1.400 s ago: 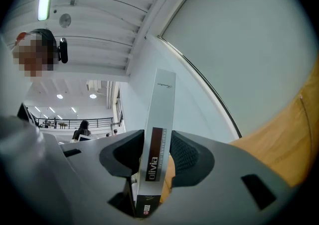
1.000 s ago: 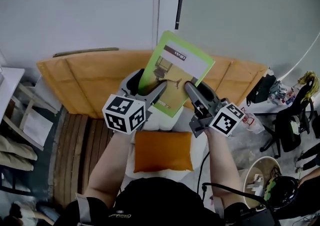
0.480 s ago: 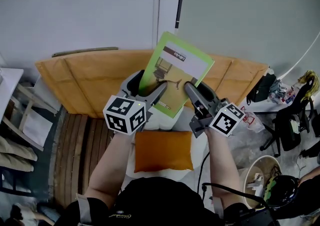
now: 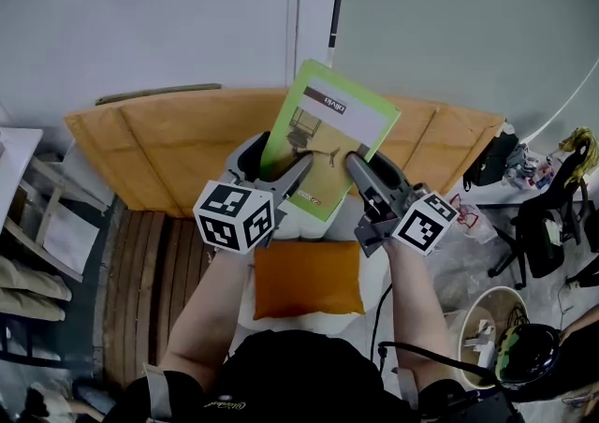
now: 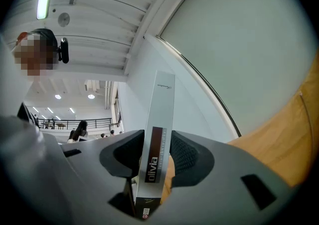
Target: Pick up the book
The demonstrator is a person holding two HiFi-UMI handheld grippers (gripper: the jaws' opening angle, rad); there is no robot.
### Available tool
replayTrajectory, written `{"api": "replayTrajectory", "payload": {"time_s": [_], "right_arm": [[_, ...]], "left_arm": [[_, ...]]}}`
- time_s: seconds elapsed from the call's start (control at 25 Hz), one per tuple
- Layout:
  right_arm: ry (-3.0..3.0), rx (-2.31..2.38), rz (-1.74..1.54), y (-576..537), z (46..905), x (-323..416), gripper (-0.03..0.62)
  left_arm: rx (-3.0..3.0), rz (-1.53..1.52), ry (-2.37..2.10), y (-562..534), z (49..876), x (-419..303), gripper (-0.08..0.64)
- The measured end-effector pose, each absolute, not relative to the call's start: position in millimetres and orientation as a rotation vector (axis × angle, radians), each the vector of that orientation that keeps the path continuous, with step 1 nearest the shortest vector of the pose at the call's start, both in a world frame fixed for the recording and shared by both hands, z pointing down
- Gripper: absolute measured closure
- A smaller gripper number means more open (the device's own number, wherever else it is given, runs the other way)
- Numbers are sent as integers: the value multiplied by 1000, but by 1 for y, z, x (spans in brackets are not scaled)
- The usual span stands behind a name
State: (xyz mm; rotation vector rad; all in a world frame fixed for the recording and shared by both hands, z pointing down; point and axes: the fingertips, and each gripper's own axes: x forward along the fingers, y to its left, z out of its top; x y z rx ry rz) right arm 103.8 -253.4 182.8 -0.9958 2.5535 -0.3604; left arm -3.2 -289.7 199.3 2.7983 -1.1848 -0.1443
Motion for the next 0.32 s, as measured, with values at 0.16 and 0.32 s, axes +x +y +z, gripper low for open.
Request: {"api": "replayTrajectory", "payload": {"time_s": [0.16,0.32], "right_arm": [[2554,-1001,-370,-255,185,105,431],[2554,-1004,-382,-257,188,105,430]], "left_arm": [[2795,-137,-1182,-291,201,-2,193],[2792,-128,-1182,-293,204,-1,193]]}}
